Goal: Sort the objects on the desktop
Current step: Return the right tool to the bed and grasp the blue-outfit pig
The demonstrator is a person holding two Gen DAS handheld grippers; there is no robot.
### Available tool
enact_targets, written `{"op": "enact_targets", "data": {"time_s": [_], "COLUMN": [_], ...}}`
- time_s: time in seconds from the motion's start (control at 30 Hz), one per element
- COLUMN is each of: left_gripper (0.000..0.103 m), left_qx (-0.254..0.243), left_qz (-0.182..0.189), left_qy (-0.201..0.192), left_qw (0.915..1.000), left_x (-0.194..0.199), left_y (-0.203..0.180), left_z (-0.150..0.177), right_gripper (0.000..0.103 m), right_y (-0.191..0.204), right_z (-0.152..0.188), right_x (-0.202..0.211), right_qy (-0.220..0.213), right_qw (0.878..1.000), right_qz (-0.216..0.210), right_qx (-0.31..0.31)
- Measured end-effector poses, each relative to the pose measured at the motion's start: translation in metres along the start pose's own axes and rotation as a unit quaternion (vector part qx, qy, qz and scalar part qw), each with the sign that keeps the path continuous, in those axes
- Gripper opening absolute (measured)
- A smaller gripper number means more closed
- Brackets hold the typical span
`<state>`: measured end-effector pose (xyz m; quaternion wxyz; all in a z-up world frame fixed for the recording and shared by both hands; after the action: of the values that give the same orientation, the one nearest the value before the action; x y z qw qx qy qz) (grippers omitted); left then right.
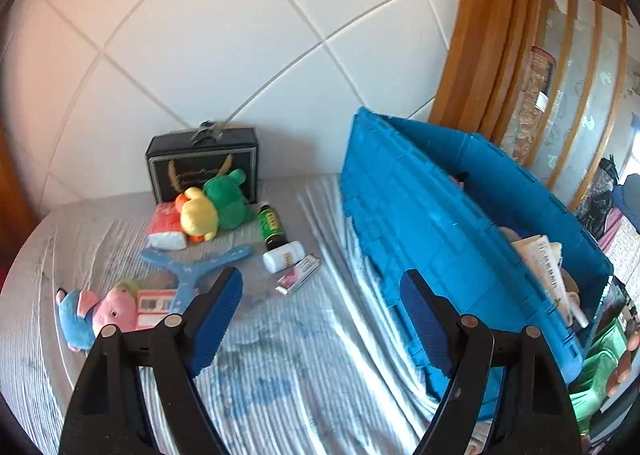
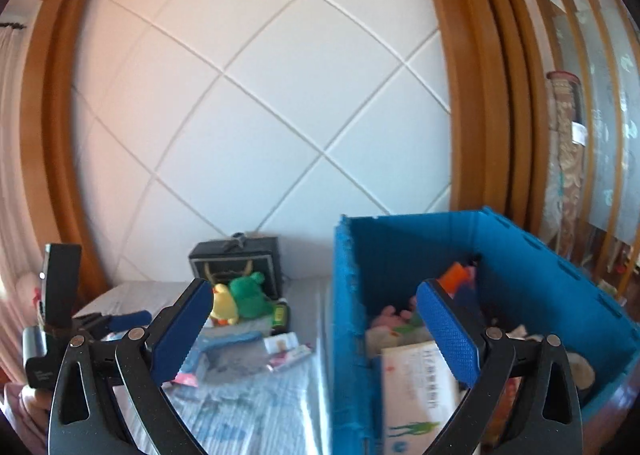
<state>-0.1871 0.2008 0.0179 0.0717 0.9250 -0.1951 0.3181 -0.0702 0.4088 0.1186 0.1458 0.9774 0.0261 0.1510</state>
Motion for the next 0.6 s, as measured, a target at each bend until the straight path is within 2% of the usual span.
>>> {"op": "enact_targets", "data": {"time_s": [0.1,0.2,0.4,0.53,0.6], "left_gripper": [0.081,0.081,0.081,0.081,0.081], "left_qx": [0.021,0.03,0.078,0.087,0.101], "left_qz": [-0.048,-0.098,-0.152,-0.186,-0.185], "left_qy": [0.004,0.019,0.069,0.114,0.129], "left_qw": [0.9986,0.9946,0.9829,0.9721,0.969], "left_x": [0.009,0.017,0.013,0.0,-0.007], "left_y": [0.054,0.103,0.194,0.243,0.262], "left_z": [0.035,0.068,0.132,0.176,0.194], "right_gripper": [0.103,0.103,0.103,0.103,0.103], "right_y": [0.041,0.072,0.102,0.102,0.097], "right_z": [0.02,0.051,0.123,0.153,0.164], "right_x": [-0.02,-0.052,-0.114,-0.147,-0.164], "right_qy": [0.006,0.051,0.165,0.211,0.234], "right_qw": [0.999,0.997,0.985,0.977,0.972], "right_qz": [-0.03,-0.057,-0.044,-0.027,-0.014], "right_qx": [0.006,0.006,0.006,0.004,0.002]}}
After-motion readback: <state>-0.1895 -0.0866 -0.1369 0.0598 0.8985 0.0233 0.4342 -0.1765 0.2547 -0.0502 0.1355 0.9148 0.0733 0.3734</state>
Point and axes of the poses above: each gripper's, at about its wrist camera, not at the fingertips, and x roughly against the way its jaws point, y to its left, z to its underside, the point moved 5 cm from there along -x, roughly the way its jaws point, and after that the axes turned 14 degrees about -x, right-handed, at the moved point
